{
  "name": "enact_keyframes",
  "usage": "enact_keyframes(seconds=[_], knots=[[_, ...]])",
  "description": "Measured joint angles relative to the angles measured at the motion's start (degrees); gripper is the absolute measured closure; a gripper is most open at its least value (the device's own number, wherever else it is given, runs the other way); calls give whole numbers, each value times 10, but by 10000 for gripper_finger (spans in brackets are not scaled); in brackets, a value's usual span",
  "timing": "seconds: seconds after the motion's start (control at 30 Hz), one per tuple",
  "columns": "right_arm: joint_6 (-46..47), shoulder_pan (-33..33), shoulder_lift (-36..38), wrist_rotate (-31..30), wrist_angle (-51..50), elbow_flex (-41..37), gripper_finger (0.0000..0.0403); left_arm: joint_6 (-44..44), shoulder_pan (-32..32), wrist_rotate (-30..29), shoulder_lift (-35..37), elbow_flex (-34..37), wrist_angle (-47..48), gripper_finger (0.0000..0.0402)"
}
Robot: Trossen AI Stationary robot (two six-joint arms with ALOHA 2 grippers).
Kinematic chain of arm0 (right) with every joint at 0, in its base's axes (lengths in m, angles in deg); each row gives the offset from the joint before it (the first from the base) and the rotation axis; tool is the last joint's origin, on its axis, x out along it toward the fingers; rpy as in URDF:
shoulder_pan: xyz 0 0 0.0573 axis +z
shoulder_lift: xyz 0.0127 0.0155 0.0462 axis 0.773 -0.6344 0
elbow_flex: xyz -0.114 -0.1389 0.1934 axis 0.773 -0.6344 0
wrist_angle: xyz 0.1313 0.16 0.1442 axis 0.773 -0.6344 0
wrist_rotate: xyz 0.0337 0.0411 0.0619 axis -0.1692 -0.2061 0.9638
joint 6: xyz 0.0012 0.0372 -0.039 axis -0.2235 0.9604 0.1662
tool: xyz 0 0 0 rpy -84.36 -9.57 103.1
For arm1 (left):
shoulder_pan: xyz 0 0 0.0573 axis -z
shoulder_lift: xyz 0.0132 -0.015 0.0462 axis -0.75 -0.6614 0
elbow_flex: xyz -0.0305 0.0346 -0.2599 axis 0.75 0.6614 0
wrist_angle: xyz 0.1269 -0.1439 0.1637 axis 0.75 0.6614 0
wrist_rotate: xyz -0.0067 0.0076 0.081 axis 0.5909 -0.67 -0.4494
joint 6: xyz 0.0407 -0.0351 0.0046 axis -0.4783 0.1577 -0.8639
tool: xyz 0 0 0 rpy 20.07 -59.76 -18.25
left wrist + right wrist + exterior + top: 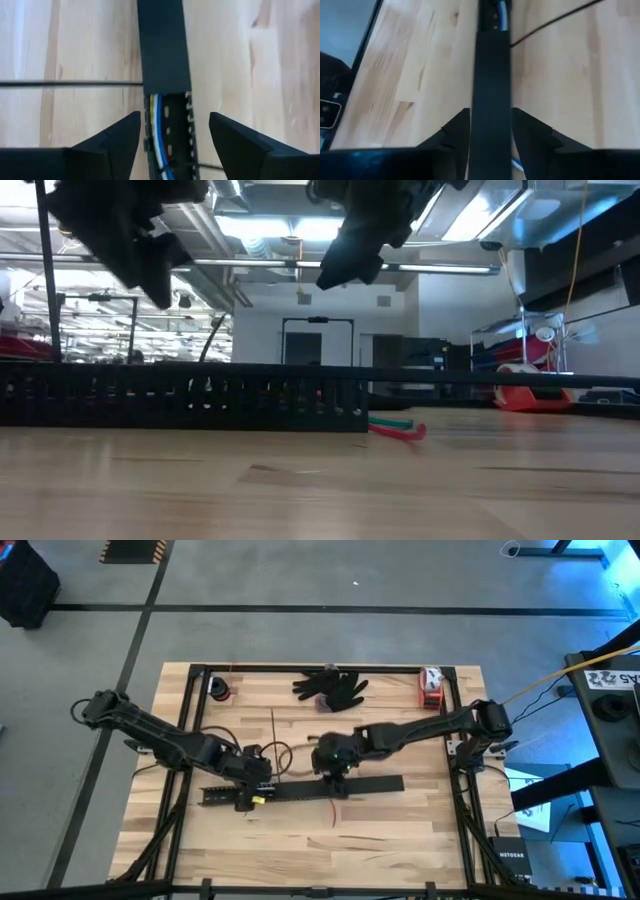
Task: Ziptie cables
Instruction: Close the black cable duct lid
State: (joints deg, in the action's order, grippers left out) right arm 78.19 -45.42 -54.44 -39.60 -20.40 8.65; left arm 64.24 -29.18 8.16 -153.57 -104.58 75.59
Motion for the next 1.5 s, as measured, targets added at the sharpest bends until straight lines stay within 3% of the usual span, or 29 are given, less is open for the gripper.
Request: enact_keyframes(seconds=[0.23,0.47,1.07,1.5], knots=[[-22,39,-30,-77,49,0,188,38,8,7,-15,0,-90,148],[-68,37,-39,-73,34,0,129,90,10,-1,-43,0,-121,142],[-89,38,-39,-83,61,-65,125,69,-8,-38,-158,1,-159,148],[-78,38,-39,-82,61,-65,125,59,-7,48,-157,1,-197,148]])
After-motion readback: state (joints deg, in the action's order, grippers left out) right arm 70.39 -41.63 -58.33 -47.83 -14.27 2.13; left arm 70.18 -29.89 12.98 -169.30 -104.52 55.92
